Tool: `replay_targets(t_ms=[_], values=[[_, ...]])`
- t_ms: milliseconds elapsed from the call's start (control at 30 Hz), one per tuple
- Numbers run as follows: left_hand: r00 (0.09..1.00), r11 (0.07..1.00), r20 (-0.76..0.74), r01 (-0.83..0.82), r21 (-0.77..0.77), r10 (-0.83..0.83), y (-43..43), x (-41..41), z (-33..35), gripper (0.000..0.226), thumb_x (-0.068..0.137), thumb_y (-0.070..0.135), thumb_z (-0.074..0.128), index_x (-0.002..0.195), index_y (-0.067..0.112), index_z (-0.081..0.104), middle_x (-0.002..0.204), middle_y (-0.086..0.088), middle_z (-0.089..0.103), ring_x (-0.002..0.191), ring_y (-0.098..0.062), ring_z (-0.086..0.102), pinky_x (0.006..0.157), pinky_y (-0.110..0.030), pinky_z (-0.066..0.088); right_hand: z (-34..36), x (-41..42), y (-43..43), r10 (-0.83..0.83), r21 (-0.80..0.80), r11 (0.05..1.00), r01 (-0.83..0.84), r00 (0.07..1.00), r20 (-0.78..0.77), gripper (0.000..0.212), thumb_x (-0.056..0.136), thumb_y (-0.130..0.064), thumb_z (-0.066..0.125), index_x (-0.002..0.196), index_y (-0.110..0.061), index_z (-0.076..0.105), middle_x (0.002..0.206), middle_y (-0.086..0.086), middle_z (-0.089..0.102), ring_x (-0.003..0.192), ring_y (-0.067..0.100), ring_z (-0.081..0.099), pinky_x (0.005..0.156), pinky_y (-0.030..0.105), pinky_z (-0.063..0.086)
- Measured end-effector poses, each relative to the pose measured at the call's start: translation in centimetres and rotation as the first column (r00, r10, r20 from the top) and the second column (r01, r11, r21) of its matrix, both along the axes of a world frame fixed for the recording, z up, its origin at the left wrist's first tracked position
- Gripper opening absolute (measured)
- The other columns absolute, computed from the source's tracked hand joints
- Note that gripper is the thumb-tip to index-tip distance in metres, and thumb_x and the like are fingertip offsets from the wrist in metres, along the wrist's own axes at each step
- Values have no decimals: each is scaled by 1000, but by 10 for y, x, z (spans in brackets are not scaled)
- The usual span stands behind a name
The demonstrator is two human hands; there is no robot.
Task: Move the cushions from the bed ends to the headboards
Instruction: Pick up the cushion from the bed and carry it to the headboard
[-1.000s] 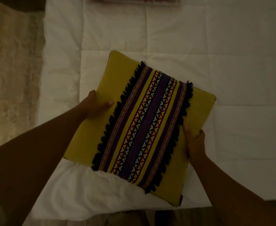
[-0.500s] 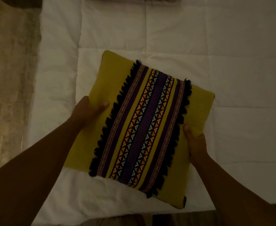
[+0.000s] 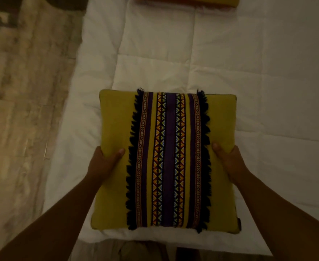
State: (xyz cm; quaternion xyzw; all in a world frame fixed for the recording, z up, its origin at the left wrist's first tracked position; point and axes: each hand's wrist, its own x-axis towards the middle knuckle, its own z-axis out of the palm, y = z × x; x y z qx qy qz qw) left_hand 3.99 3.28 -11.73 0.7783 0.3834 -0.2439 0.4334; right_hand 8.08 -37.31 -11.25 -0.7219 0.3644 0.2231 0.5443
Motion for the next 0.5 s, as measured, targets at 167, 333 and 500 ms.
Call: replay_targets(t_ms=[167,333,500], values=[[999,998,9,-41,-37,41,-2,10,-21,125,44,90,66,141,17,38,137,-11,57,110,-32,62,93,-51,54,-14,8,-1,35,33,999,-35,999,15,82,68,-59,78,134,-15,54,125,12,66,109,33,66,94,56,54],[999,992,-22,-36,-123,34,11,16,-25,112,57,80,73,145,21,35,137,-10,57,104,-28,64,82,-43,56,-15,6,-9,70,12,998,-70,997,-30,101,64,-68,71,146,-22,35,139,10,54,118,30,59,100,54,49],[997,957,-45,-69,-280,58,19,8,-16,117,55,73,77,151,29,26,133,2,54,98,-17,66,72,-35,59,-14,-3,-27,237,-33,971,-236,971,34,100,74,-51,67,156,-25,15,151,9,41,120,23,52,96,42,48]])
